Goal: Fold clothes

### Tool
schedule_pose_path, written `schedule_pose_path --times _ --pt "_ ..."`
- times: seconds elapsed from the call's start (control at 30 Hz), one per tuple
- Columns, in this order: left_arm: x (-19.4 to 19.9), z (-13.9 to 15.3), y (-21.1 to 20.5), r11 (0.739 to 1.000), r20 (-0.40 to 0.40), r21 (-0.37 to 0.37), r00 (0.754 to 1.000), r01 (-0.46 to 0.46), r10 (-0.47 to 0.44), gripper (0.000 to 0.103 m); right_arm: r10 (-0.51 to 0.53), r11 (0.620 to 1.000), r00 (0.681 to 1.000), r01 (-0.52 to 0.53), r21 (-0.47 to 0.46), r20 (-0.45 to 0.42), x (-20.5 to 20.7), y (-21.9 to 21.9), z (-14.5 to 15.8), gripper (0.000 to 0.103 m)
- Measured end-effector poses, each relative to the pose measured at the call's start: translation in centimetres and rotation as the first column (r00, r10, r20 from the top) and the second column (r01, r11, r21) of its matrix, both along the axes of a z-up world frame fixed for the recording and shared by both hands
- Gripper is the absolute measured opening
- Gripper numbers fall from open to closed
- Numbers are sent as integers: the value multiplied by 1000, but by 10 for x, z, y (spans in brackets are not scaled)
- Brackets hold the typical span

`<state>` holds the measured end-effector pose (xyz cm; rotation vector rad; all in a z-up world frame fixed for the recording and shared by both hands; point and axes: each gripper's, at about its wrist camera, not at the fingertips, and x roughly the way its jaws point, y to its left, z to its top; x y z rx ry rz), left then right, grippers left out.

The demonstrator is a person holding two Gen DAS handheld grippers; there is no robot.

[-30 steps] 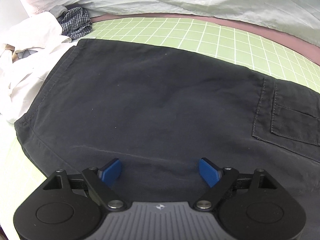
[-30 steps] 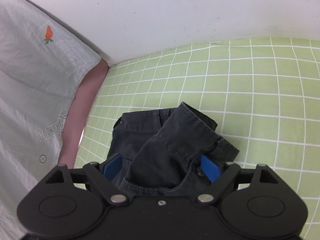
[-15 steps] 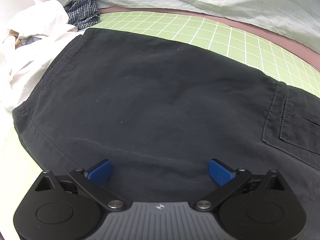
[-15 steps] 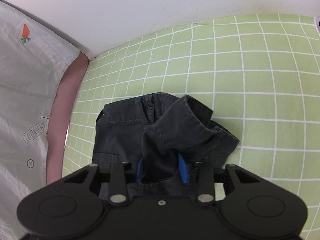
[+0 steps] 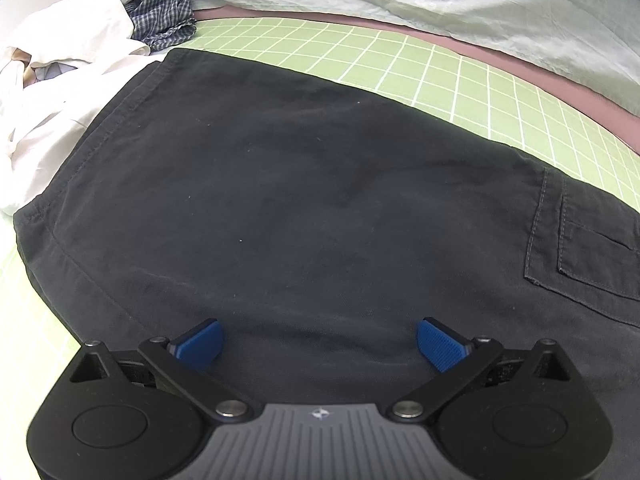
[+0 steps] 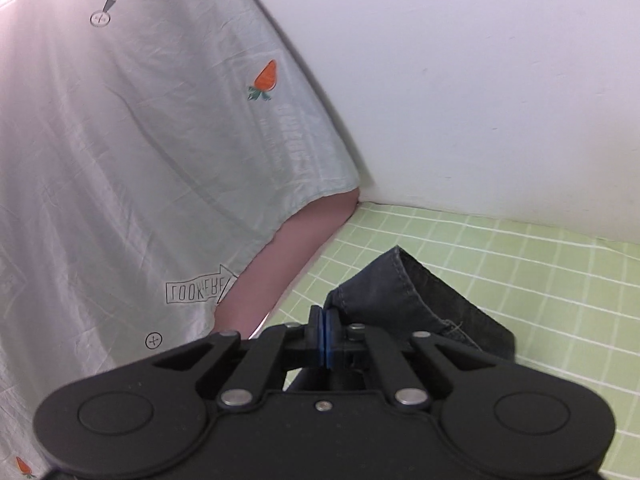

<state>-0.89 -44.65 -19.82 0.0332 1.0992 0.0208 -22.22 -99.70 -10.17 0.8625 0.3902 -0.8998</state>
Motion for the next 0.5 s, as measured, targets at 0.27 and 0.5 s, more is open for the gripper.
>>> schedule_pose_path --times 0.27,0.5 --pt "-1 0 0 1000 2 -1 1000 -17 17 103 101 995 971 -97 26 -218 24 -12 -47 48" --pt "0 1 -1 999 -4 5 999 -38 38 103 -26 999 969 18 -36 -244 -63 25 -53 69"
